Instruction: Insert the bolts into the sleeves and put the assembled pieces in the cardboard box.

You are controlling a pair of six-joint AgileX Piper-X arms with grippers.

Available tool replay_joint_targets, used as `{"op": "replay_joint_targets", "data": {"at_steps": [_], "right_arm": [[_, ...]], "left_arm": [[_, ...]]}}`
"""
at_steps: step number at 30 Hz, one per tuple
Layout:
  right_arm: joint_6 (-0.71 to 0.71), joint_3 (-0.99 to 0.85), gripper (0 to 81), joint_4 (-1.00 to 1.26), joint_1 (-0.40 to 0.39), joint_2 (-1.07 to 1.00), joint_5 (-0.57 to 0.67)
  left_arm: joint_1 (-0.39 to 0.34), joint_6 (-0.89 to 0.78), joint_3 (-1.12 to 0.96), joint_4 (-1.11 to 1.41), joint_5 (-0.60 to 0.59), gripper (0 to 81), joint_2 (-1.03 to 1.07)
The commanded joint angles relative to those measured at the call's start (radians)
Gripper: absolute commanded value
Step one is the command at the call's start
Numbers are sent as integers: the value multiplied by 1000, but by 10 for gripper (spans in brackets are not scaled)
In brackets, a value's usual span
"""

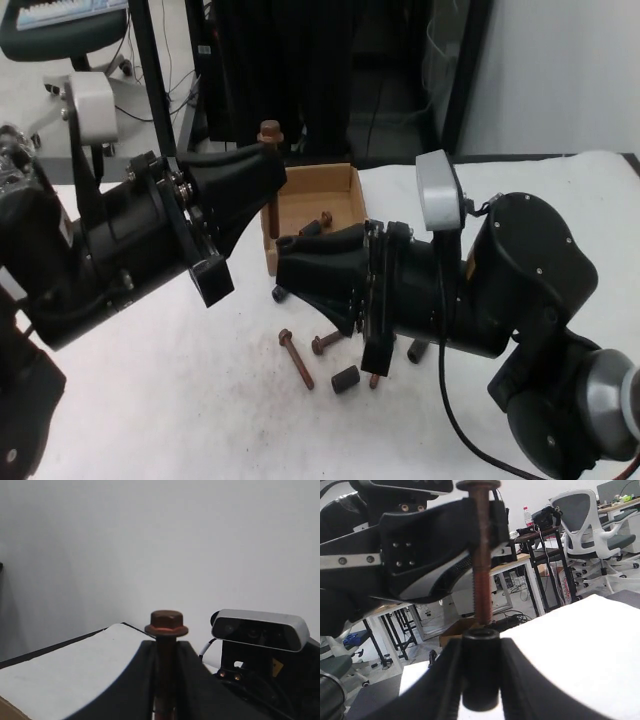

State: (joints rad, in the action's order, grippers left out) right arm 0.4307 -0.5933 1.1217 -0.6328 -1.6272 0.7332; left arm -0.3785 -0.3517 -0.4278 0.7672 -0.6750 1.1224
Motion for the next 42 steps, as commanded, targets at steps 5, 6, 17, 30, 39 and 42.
{"op": "replay_joint_targets", "data": {"at_steps": [5, 6, 17, 30, 39, 42], "right_arm": [[18, -10, 8, 21, 2, 12, 46], [18, -10, 8, 21, 2, 12, 46], [18, -10, 8, 16, 2, 12, 51], [22, -10, 8, 11, 31, 12, 54], [24, -10, 8, 11, 26, 12, 74], [43, -10, 8, 11, 23, 12, 74]], "left_arm": [[0, 0, -5, 23, 1, 3, -2], [0, 0, -5, 23, 1, 3, -2], [-44, -23, -5, 23, 1, 3, -2], [-40, 37, -5, 7, 8, 3, -2], [-43, 31, -5, 7, 8, 3, -2], [-44, 31, -5, 7, 8, 3, -2]]}}
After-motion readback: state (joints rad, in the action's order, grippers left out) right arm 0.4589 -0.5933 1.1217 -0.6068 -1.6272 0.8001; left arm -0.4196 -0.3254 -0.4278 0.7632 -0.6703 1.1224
